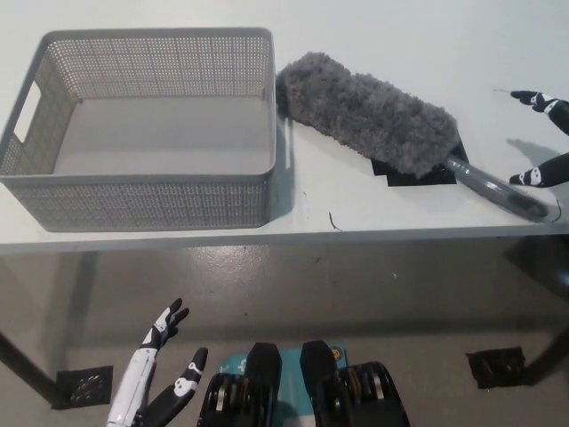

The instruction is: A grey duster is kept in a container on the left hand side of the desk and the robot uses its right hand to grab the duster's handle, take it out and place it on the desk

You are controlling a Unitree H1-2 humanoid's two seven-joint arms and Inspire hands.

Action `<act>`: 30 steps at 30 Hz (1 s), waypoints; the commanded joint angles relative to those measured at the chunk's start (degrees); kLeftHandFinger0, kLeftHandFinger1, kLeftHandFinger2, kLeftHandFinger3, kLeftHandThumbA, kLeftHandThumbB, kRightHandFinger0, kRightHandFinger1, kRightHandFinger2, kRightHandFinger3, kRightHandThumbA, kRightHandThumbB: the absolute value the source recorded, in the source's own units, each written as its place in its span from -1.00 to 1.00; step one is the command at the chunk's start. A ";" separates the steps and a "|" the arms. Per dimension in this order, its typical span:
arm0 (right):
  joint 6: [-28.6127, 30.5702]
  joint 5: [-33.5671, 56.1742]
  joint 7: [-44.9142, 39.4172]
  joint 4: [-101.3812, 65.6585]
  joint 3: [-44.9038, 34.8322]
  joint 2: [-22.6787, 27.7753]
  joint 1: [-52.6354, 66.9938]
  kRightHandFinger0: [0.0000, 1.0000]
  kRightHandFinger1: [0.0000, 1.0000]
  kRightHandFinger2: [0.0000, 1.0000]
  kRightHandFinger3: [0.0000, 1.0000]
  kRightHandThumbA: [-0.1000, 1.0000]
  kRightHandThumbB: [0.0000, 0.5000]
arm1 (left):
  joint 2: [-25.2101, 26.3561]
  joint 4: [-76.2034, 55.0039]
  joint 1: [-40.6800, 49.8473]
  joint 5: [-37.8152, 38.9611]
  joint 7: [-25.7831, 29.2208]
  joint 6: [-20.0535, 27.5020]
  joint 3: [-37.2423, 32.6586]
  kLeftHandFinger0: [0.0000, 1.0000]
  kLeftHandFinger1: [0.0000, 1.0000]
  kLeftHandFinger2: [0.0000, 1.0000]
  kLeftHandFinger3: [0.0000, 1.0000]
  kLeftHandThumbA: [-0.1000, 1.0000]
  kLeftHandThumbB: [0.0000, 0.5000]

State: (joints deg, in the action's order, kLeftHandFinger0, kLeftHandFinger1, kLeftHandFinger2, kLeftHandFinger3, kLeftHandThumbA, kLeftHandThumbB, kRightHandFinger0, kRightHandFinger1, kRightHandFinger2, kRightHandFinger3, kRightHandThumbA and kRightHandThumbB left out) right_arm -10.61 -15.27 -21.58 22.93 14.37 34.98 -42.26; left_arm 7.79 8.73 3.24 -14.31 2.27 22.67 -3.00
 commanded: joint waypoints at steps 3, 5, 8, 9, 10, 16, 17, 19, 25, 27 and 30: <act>-16.29 98.23 18.40 -33.10 -38.79 8.74 -24.09 1.00 1.00 1.00 1.00 1.00 1.00 | 0.88 -1.87 -1.35 0.40 -0.35 0.39 0.18 1.00 1.00 0.91 1.00 0.40 -1.00; -13.73 99.63 21.79 -35.69 -40.38 7.37 -25.35 1.00 1.00 1.00 1.00 1.00 1.00 | 0.86 -2.15 -1.11 0.40 -0.52 -0.13 0.10 1.00 1.00 0.93 1.00 0.38 -1.00; -11.47 100.49 20.98 -36.68 -40.84 7.89 -25.82 1.00 1.00 1.00 1.00 1.00 1.00 | 0.78 -2.33 -0.94 0.59 -0.63 -0.33 0.07 1.00 1.00 0.92 1.00 0.33 -1.00; -10.30 100.34 22.22 -37.86 -40.87 8.16 -25.72 1.00 1.00 1.00 1.00 1.00 1.00 | 0.74 -2.30 -0.99 0.55 -0.56 -0.28 0.07 1.00 1.00 0.90 1.00 0.33 -1.00; -9.64 100.18 23.18 -38.57 -40.84 8.20 -25.66 1.00 1.00 1.00 1.00 1.00 1.00 | 0.72 -2.23 -1.04 0.56 -0.52 -0.21 0.08 1.00 1.00 0.90 1.00 0.33 -1.00; 7.17 95.72 43.31 -62.28 -31.85 7.18 -18.01 1.00 1.00 1.00 1.00 1.00 0.97 | 0.60 -1.55 -1.09 0.67 -0.72 0.00 -0.22 1.00 1.00 0.88 1.00 0.26 -1.00; 9.11 91.13 45.98 -67.73 -29.40 6.55 -15.60 1.00 1.00 1.00 1.00 1.00 0.98 | 0.54 -1.33 -0.96 0.92 -0.81 0.16 -0.28 1.00 1.00 0.88 1.00 0.25 -1.00; 6.23 78.25 46.40 -75.01 -26.44 4.37 -11.52 1.00 1.00 1.00 1.00 1.00 0.95 | 0.55 -1.09 -0.96 1.10 -0.94 0.24 -0.35 1.00 1.00 0.88 1.00 0.26 -1.00; 9.80 14.77 23.33 -77.36 -9.03 -32.60 4.26 1.00 1.00 1.00 1.00 1.00 0.79 | 0.25 0.38 -1.74 0.91 -0.42 1.61 -0.47 1.00 0.98 0.85 1.00 0.26 -1.00; 6.39 3.41 21.23 -77.36 -4.16 -47.34 8.90 1.00 1.00 1.00 1.00 1.00 -0.07 | 0.09 0.33 -1.68 0.80 -0.39 1.47 -0.57 1.00 0.98 0.84 1.00 0.28 -0.99; -7.10 -4.10 34.68 -77.36 10.99 -56.75 6.42 1.00 1.00 1.00 1.00 1.00 0.16 | -0.03 -0.26 -1.35 0.50 -0.31 1.22 -0.66 1.00 0.97 0.83 1.00 0.23 -1.00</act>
State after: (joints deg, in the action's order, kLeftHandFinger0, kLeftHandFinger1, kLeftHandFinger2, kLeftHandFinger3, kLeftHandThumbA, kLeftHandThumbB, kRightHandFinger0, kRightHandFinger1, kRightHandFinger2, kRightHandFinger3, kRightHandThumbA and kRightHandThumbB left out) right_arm -13.15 5.60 -15.06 1.30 9.85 19.61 -33.72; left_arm 7.74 9.38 3.09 -14.31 2.26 22.02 -3.04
